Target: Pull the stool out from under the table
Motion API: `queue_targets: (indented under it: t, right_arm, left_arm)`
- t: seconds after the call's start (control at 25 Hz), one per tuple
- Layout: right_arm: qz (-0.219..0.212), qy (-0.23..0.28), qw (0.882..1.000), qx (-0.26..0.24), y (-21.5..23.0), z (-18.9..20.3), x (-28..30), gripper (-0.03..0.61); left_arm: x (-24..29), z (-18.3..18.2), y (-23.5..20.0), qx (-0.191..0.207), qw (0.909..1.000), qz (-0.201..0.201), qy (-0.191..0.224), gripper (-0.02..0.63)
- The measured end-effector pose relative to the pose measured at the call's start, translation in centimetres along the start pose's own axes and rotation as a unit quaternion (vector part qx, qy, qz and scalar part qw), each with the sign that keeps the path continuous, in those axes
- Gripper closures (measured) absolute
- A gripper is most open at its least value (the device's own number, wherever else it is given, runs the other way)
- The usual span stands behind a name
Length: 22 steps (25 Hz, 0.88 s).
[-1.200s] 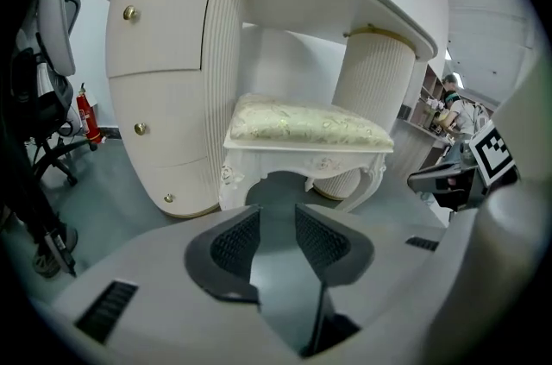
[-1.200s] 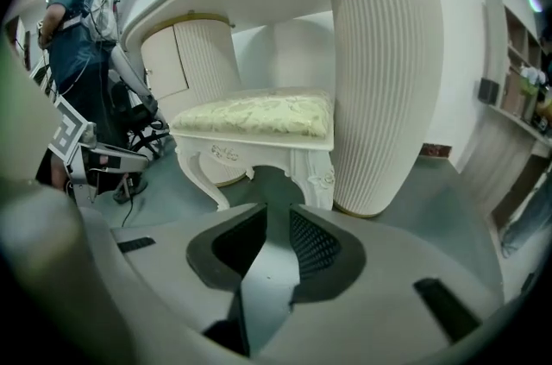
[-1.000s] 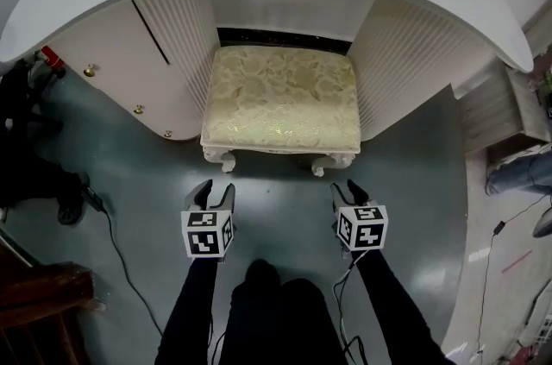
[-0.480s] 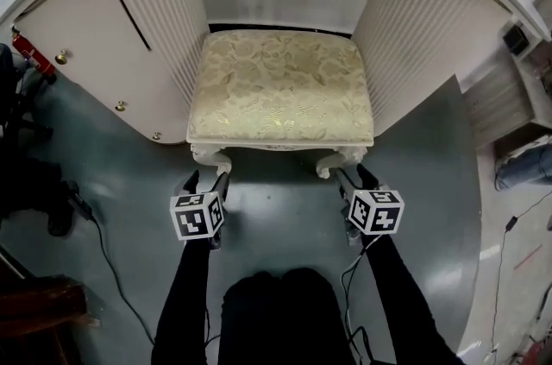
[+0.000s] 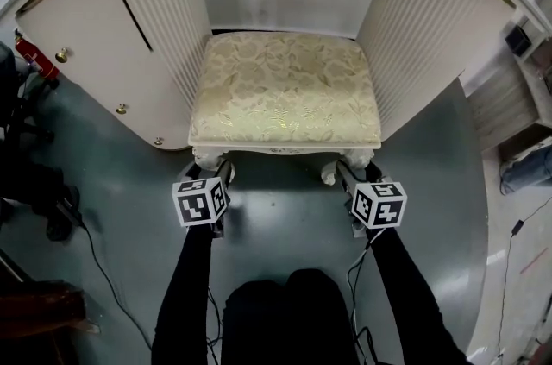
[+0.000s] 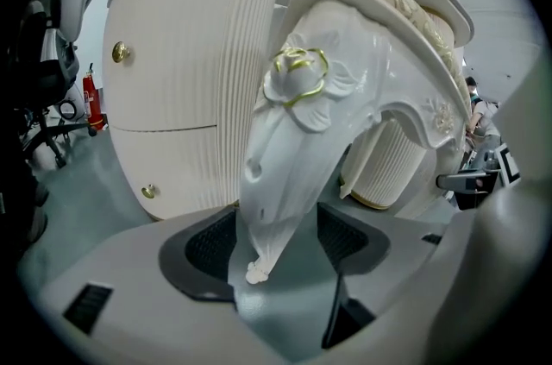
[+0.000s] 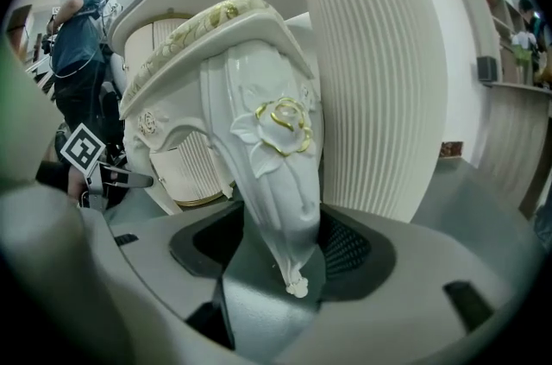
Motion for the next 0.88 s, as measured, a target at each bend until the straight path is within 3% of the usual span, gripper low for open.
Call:
queue_targets:
  t: [0.28,0.48,0.88]
  right_arm:
    - [0.022,0.010,1.000,-0.009,0.5,-0.1,1.4,0.350]
    - [0.034,0.013,0.999,-0.019,0.6,0.0,1.5,0.354]
    - [0.035,0.003,0.999,-0.026,0.6,0.4,1.6,0.364]
  left_arm:
    - [1.3,-1.3,-0.4,0.024,0.9996,-0.010,0.005,0.315]
    - [1.5,-1.6,0.2,0.060,0.9981,-0.015,0.004,0.391]
    - [1.3,-1.6,0.2,0.068,0.9975,-0.020,0.003,0.399]
Point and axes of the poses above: the fingertips, and each gripper's own axes: x forward along the fingers, y to its right, z out of its underside, the point moved 3 cm from there along -x, backward along the fingers, and after that the axes turned 3 degrees about -z, right-handed, at the moved point
